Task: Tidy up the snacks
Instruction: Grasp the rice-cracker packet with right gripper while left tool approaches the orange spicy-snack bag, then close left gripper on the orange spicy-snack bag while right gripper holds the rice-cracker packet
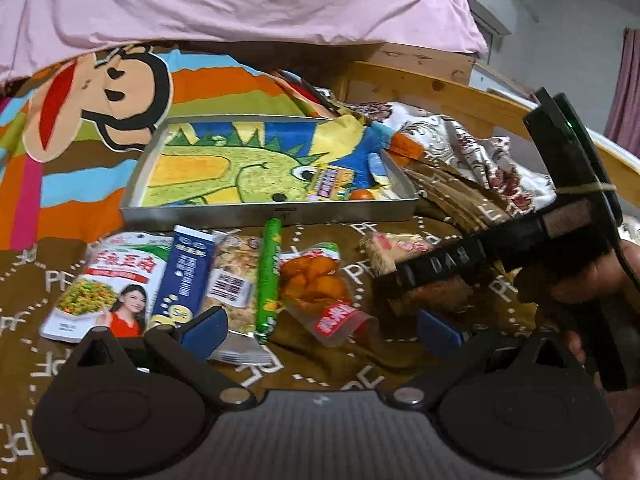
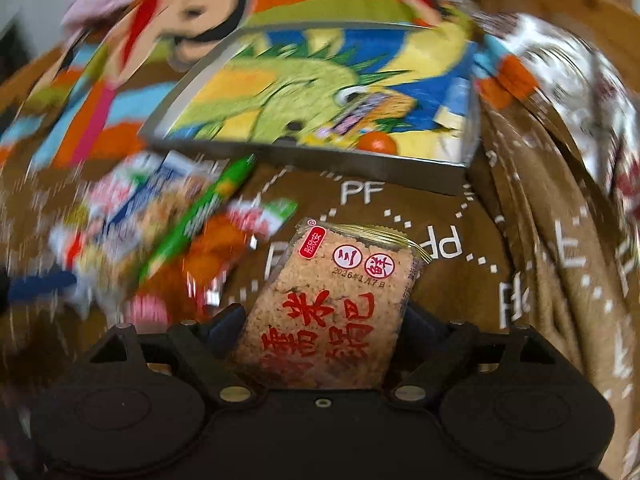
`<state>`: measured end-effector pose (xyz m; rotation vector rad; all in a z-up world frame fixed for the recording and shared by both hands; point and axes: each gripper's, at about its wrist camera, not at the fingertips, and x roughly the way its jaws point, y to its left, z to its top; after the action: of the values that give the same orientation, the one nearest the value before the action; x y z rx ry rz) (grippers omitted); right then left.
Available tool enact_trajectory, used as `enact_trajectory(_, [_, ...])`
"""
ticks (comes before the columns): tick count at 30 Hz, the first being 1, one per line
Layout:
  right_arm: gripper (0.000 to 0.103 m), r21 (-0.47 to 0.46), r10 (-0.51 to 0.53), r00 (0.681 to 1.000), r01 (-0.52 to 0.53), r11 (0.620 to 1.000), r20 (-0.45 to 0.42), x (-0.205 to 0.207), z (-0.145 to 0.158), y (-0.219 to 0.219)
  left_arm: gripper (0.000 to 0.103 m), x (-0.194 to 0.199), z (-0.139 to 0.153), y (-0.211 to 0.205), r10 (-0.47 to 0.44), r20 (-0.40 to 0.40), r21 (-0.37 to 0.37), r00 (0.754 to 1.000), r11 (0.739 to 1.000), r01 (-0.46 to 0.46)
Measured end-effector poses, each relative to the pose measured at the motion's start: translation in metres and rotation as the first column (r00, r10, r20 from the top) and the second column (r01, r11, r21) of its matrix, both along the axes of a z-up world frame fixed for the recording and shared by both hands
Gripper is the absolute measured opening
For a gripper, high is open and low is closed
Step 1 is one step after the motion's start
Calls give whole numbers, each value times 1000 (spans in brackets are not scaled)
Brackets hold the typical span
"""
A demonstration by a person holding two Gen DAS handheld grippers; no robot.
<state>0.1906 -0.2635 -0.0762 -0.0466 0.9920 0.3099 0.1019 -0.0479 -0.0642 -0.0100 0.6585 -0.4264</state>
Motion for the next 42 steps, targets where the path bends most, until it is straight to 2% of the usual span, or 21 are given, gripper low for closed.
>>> enact_trajectory(4, [86,-67,110,994,-108,992,20,-9,-2,-14,102,0,-2,-1,-14,-3,-28,1000,1000,14])
enact_trajectory(9, [86,-49,87,996,-85,995,37,-6,-6,-18,102,16,-2,-3,-37,-25,-100,999,994,35])
enact_trajectory(13, [87,-53,105,994,-103,993,34,-4,-9,-18,100,38,-7,-6,-55,-80,-172,995,984,41])
enact_trajectory(17, [89,-58,110,993,-108,993,32,-2,-11,-16,98,58,-15,-7,-37,-165,-218,986,976,0])
enact_trajectory(23, [90,-72,118,992,-115,991,33,0,-16,-13,97,76,-20,-20,-18,-190,-157,982,987,-12])
enact_trajectory(26, [89,-43,97,995,-96,994,36,2,-16,-15,96,84,-24,-21,-6,-215,-132,977,991,-23])
enact_trajectory(29, [88,-28,92,995,-91,995,43,3,-15,-15,96,90,-27,-24,-13,-220,-111,975,994,-12])
enact_trajectory(33, [88,-60,117,992,-114,992,52,2,-18,-10,96,97,-30,-28,-36,-217,-77,975,997,20])
enact_trajectory(39, [88,-57,116,992,-113,992,52,1,-18,-12,98,104,-33,-30,-72,-240,-69,968,996,57])
enact_trajectory(42, [88,-56,112,992,-109,992,55,0,-17,-12,92,101,-32,-28,-67,-238,-66,969,996,53])
